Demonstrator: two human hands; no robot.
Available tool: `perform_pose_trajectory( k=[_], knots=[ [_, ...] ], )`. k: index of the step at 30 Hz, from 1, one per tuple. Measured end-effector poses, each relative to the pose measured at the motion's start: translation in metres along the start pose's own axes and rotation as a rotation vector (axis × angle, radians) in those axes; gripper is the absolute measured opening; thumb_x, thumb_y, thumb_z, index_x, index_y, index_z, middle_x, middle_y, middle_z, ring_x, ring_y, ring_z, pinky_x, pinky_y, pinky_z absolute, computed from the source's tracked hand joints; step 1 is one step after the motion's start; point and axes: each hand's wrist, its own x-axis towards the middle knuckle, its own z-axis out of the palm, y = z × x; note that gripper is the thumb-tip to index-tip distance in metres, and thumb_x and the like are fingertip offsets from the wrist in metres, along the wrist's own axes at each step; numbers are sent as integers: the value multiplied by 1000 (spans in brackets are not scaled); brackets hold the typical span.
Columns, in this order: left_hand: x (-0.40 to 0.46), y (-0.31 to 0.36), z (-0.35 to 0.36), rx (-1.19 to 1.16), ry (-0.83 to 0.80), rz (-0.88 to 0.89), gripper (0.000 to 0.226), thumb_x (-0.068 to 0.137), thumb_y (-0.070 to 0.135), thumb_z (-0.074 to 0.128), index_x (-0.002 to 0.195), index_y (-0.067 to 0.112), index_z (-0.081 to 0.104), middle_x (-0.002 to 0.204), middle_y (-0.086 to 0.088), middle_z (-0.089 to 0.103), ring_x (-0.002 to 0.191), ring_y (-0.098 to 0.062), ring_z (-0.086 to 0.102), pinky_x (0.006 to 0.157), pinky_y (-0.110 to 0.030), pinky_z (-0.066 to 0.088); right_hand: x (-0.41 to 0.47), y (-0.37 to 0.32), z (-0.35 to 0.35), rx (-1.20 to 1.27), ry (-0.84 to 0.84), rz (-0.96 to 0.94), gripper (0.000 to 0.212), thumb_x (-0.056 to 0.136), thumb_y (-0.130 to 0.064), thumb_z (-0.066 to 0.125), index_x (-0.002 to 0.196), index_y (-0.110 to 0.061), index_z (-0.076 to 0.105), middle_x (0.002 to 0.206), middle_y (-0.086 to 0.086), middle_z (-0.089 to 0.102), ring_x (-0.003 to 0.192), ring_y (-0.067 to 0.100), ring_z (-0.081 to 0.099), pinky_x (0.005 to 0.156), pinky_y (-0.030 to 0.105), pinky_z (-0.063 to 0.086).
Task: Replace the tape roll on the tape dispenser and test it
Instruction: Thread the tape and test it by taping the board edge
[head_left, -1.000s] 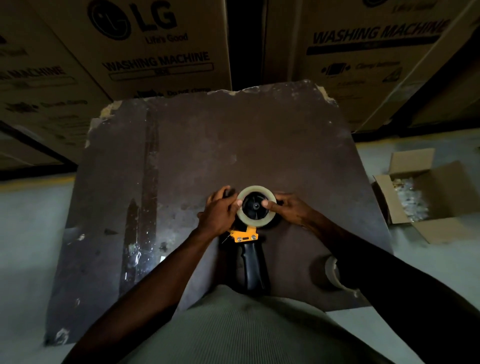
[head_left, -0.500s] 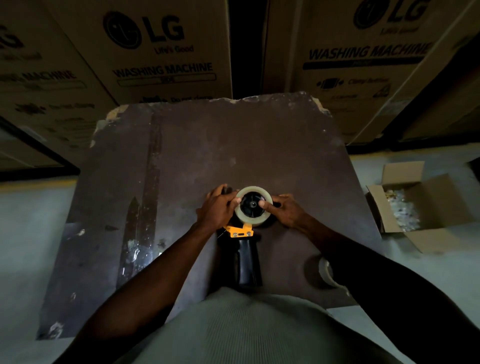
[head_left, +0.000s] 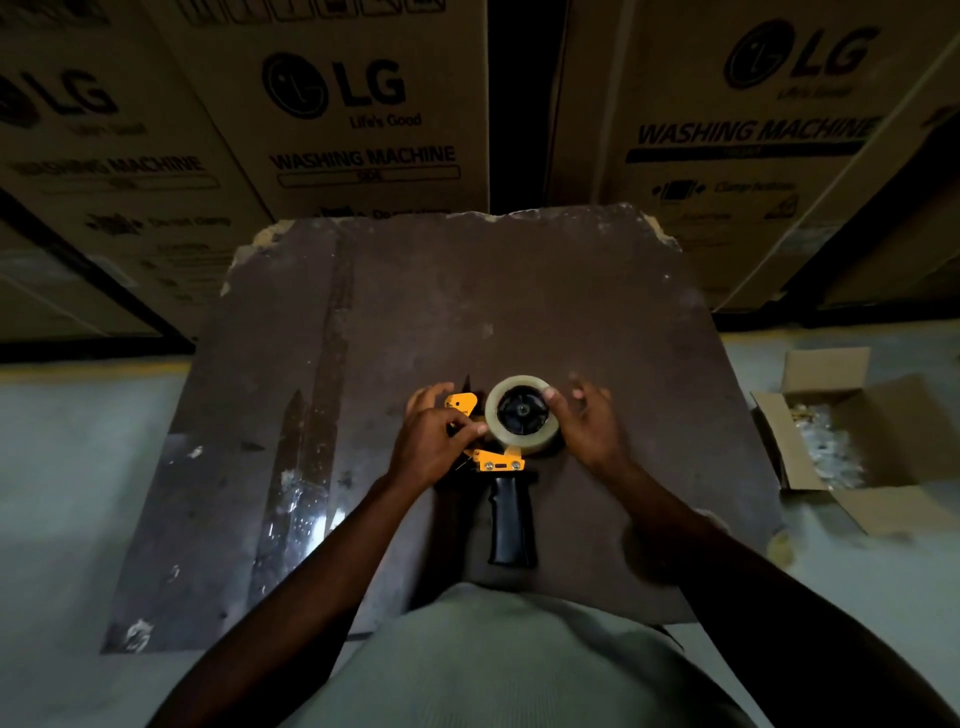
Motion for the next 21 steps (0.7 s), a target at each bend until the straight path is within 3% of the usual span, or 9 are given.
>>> perform_pose_trajectory(
  k=[3,5,8,12,15,17,21],
  knots=[
    [-5,4,1,62,-14,-9,24,81,46,72,89,25,80,152,-3,42,143,-27,23,105,-39,31,-20,-5,6,117,76,17,33,90,-52,59,109,-25,64,101,5,69,95,28,67,87,50,55],
    [-4,9,3,116,-29,-24,25,80,48,72,87,26,80,154,-5,40,144,-30,21,107,-41,31,-36,-3,13,148,68,52,21,88,-47,59,89,-27,65,87,2,73,87,27,69,77,45,55],
    [2,18,4,179,-96,-85,29,77,52,73,79,24,80,159,-8,30,148,-34,10,112,-52,31,-63,9,22,60,-10,101,18,86,-44,62,75,-30,63,71,-11,66,75,20,66,61,28,43],
    [14,26,4,331,-256,-60,35,76,57,72,98,31,79,164,-9,18,151,-35,-1,118,-57,20,-84,21,35,-55,-303,208,31,83,-61,58,67,-35,65,53,-9,60,55,14,60,54,27,45],
    [21,28,4,374,-319,-58,38,77,55,72,105,30,76,164,-9,13,151,-37,-4,115,-61,24,-92,19,49,66,-449,407,35,78,-62,65,76,-28,66,73,-4,66,72,20,67,59,34,55],
    [23,28,4,368,-331,-49,36,76,52,74,104,30,77,162,-9,19,150,-39,-1,113,-59,27,-95,17,58,209,-482,520,31,80,-54,72,90,-25,66,89,-4,70,85,16,68,66,32,53],
    [27,22,3,356,-345,26,22,79,45,73,96,32,79,146,-12,47,146,-33,19,117,-43,25,-97,6,69,590,-554,709,18,90,-32,71,97,-16,66,74,5,72,64,19,68,60,32,57]
  ],
)
